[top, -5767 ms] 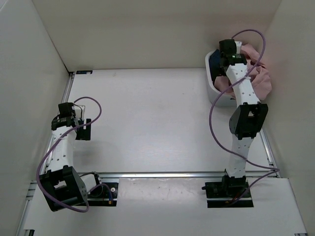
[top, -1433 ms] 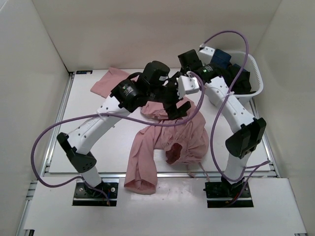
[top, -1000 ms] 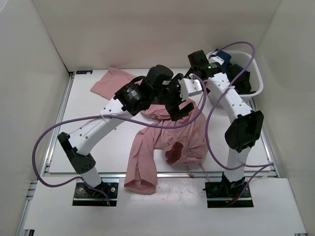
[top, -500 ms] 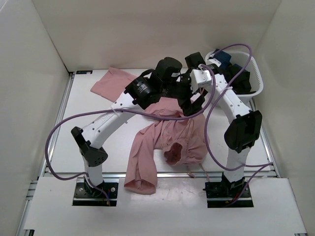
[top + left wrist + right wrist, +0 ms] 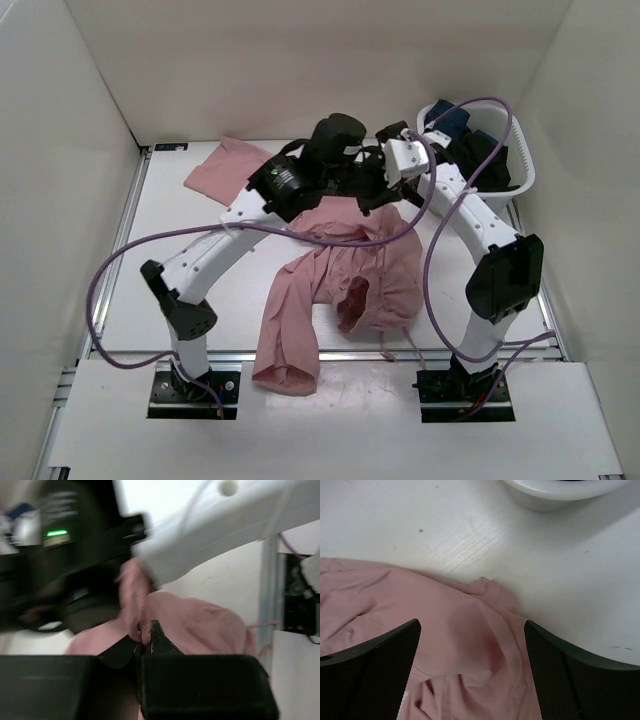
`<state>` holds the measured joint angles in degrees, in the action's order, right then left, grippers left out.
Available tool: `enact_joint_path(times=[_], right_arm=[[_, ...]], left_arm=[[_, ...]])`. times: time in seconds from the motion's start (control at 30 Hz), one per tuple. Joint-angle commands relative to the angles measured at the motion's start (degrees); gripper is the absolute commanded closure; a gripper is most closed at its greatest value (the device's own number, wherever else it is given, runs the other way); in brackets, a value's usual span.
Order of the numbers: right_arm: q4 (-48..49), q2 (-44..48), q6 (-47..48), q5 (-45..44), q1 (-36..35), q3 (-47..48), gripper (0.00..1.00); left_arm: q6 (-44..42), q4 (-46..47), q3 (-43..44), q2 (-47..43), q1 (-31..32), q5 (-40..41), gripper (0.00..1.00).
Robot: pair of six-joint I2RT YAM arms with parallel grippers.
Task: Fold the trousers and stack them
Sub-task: Flatten the trousers out
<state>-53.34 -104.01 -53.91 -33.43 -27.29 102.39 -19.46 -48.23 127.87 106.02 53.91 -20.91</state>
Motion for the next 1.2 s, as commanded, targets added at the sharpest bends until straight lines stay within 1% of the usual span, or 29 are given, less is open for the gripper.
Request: enact_joint_path(times=[0.0,0.03,0.07,0.13,0.17,0.23,0.43,0.5,0.53,0.57,0.6,0.63,0.67,0.7,0.73,0.77,0.83,0.87,0.9,0.93,0.97,1.0,1.03,1.1,1.13,1.17], right_arm=[[0.1,5.6,4.2,-6.1,0.1,-3.9,0.11],[0.1,6.3,5.6,-7.0,0.1,-5.2,0.11],[0.1,7.6,5.6,-7.8,0.1,-7.5,0.10],[-0.5,9.2,6.8,-10.1,0.1,-9.6,0.09],[-0.5,9.8,6.8,-10.2,0.1,-10.4,0.09],[-1.1,10.7,6.8,-10.2,1.5,-12.7,0.08],[-2.4,13.5,8.0,-10.2,6.2,-15.2,0.08],[-1.9,14.2,10.7,-10.2,6.2,-15.2,0.06],[0.1,15.6,12.3,-9.4,6.2,-15.2,0.04],[1.3,15.6,16.4,-8.1,6.2,-14.7,0.03],[2.1,16.4,18.0,-6.1,5.7,-13.9,0.03],[2.1,16.4,19.1,-6.0,5.1,-12.8,0.01],[1.4,16.9,20.0,-6.8,5.1,-11.6,0.01],[0.5,16.9,20.0,-6.8,5.1,-9.2,0.01],[-1.5,17.7,20.0,-9.0,5.1,-8.0,0.01],[-2.3,19.0,20.0,-10.0,5.1,-7.2,0.01],[-3.5,20.7,20.0,-11.6,5.1,-5.9,0.01],[-4.3,22.4,19.5,-11.6,5.1,-5.2,0.01],[-4.3,23.4,19.5,-11.6,5.1,-5.2,0.01],[-4.8,24.2,20.0,-10.8,5.7,-5.2,0.01],[-4.8,25.6,20.8,-9.4,5.7,-5.2,0.01],[-5.6,25.6,22.9,-7.2,5.7,-5.7,0.01],[-7.6,26.3,23.6,-1.3,5.7,-6.2,0.01],[-10.5,26.3,23.6,3.4,3.4,-10.3,0.01],[-11.3,26.9,23.6,5.3,-0.6,-13.3,0.01],[-11.3,27.8,22.8,7.3,-3.0,-16.9,0.01]], left_arm=[[-5.6,0.3,1.0,-10.6,0.1,9.7,0.86],[-7.8,0.3,1.0,-11.6,0.1,11.6,0.86],[-8.9,0.3,1.0,-13.7,0.1,15.1,0.86],[-11.5,0.3,0.5,-15.7,0.1,17.6,0.86],[-11.6,0.3,-1.0,-17.7,0.1,19.7,0.86],[-12.3,0.3,-3.3,-19.7,0.1,21.3,0.86],[-12.8,0.3,-13.3,-26.6,-1.8,22.6,0.86],[-13.5,-0.2,-17.3,-27.9,-1.8,21.2,0.86],[-13.5,-0.7,-18.0,-27.9,-1.8,20.6,0.76],[-13.5,-0.7,-18.0,-27.9,-1.8,18.9,0.67],[-13.0,-1.4,-18.5,-27.2,-1.8,17.8,0.62],[-13.0,-1.4,-18.5,-26.5,-1.8,16.7,0.62],[-13.0,-1.4,-17.9,-25.6,-1.8,16.0,0.67],[-12.4,-1.4,-16.5,-23.3,-1.8,14.1,0.76],[-12.4,-1.4,-15.6,-22.0,-1.8,13.0,0.86],[-12.4,-1.4,-14.6,-20.4,-1.8,10.0,0.86],[-11.4,-1.4,-9.9,-15.4,-1.8,7.0,0.86],[-10.3,-1.4,-7.7,-13.7,-1.8,6.2,0.83],[-8.1,-2.0,-3.1,-10.8,-1.8,6.2,0.72],[-7.5,-2.6,-1.6,-10.0,-1.8,7.6,0.53],[-7.5,-2.6,-1.1,-10.0,-1.8,9.1,0.16],[-7.5,-2.6,-1.0,-10.0,-1.8,13.5,0.08],[-7.5,-2.6,-3.2,-12.0,-1.8,16.5,0.02],[-6.9,-2.6,-7.1,-14.9,-4.2,20.4,0.00],[-6.9,-2.6,-13.1,-19.5,-8.7,19.3,0.00],[-6.4,-3.7,-16.8,-22.0,-11.1,17.8,0.00]])
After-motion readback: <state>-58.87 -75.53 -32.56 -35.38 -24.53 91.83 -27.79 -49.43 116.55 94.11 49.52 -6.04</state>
